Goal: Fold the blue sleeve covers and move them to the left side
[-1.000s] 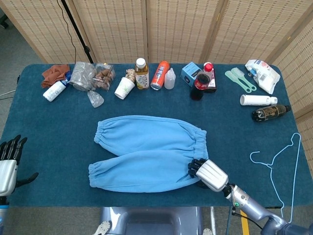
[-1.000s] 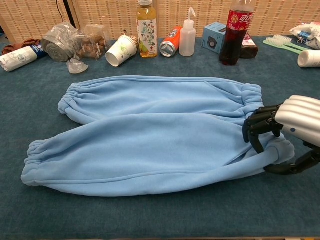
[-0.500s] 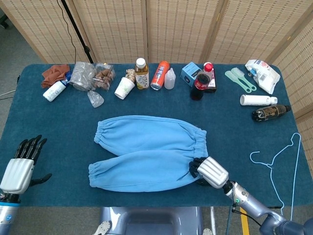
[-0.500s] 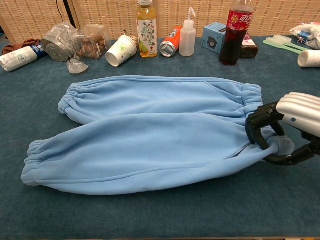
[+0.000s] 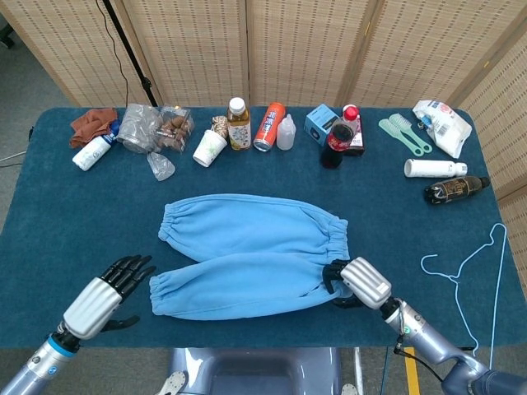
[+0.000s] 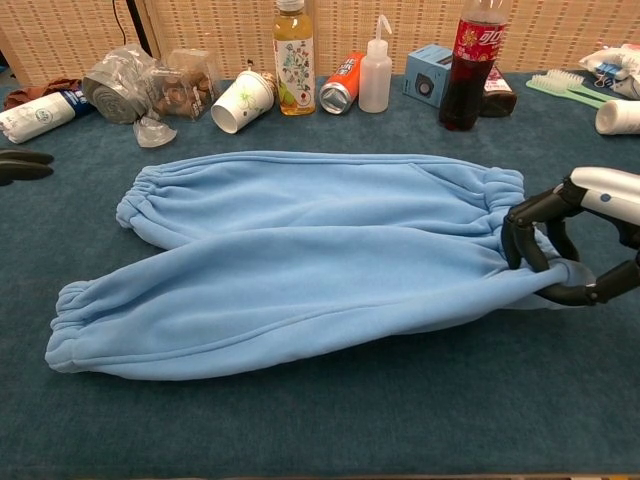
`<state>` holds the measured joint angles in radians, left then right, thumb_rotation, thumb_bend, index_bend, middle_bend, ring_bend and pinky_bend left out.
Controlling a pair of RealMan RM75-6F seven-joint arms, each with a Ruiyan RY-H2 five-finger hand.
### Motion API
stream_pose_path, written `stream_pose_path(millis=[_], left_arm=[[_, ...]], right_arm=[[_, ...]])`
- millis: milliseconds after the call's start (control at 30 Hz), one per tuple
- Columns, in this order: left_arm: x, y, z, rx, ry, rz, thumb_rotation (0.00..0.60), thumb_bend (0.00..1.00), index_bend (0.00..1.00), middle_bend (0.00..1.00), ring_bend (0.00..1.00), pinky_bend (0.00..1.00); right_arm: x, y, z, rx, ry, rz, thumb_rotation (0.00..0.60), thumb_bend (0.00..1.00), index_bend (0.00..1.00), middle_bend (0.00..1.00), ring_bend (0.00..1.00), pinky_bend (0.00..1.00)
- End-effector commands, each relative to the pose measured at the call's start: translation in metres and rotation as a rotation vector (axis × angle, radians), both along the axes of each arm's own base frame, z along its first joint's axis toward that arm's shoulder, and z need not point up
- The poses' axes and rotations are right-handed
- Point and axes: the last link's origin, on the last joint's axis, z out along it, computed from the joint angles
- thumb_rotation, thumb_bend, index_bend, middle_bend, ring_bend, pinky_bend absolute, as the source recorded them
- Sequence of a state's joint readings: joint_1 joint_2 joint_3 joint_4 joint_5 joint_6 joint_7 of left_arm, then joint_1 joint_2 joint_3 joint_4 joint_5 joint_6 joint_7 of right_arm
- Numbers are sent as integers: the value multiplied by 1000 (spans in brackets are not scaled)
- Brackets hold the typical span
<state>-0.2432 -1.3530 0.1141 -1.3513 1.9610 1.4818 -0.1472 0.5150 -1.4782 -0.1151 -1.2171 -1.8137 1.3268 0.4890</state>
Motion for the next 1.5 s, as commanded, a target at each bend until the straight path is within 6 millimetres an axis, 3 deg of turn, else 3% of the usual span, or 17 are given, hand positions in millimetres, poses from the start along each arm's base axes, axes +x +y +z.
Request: stream_pose_path(millis=[33, 400, 1067, 1300, 1500], left_arm=[[5, 0, -12, -38, 7, -36, 600, 0, 0, 0, 40, 126], [9, 4, -43, -5, 34, -150, 600, 0, 172, 65, 56, 126], [1, 5, -71, 11, 114, -178, 600, 9, 257, 106, 130, 126], [0, 5, -81, 13, 116, -172, 600, 224, 423, 201, 216, 126], [-1, 10, -84, 36, 111, -146, 600, 406, 452, 224, 245, 126]], right_arm=[[-1, -3, 2, 11, -2, -26, 600, 612, 658, 509, 460, 637], [-1, -5, 3, 35, -34, -70, 600, 614, 659, 509, 460, 638], [-3, -8, 4, 30, -43, -96, 600, 613, 661, 509, 460, 637], [-5, -8, 4, 41, -47, -106, 600, 614, 661, 510, 460, 638], [-5, -7, 4, 46, -54, -105, 600, 614, 661, 510, 460, 638]])
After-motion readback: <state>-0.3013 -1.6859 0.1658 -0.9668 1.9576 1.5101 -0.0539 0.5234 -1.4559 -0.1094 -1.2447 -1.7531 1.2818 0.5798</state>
